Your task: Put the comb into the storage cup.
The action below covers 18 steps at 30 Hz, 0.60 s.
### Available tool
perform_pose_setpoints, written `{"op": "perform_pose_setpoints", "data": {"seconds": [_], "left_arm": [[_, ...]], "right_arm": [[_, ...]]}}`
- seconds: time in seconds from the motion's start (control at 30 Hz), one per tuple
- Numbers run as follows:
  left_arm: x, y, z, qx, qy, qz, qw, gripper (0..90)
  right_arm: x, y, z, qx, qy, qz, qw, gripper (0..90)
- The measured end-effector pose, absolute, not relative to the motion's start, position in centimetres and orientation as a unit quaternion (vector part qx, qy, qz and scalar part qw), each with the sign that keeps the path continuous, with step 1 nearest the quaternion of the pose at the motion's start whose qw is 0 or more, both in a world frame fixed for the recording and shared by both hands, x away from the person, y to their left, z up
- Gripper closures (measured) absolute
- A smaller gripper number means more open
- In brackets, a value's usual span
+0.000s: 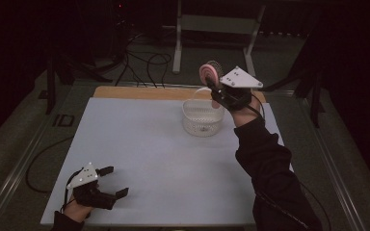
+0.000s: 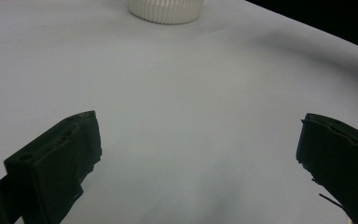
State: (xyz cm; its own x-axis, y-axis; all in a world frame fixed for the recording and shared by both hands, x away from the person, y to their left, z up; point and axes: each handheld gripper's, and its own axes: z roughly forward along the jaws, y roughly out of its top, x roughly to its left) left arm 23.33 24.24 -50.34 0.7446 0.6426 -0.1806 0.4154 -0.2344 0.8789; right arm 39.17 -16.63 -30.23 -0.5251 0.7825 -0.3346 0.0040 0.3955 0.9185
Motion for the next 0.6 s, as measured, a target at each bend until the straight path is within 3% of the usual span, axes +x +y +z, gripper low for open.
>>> {"op": "perform_pose_setpoints", "data": {"seconds": [0.6], "left_arm": [[23.3, 24.2, -50.3, 0.779, 0.337, 0.110, 0.516, 0.2]], "right_arm": [[41.2, -15.5, -34.1, 0.267, 0.741, 0.458, 0.413, 64.7]]}}
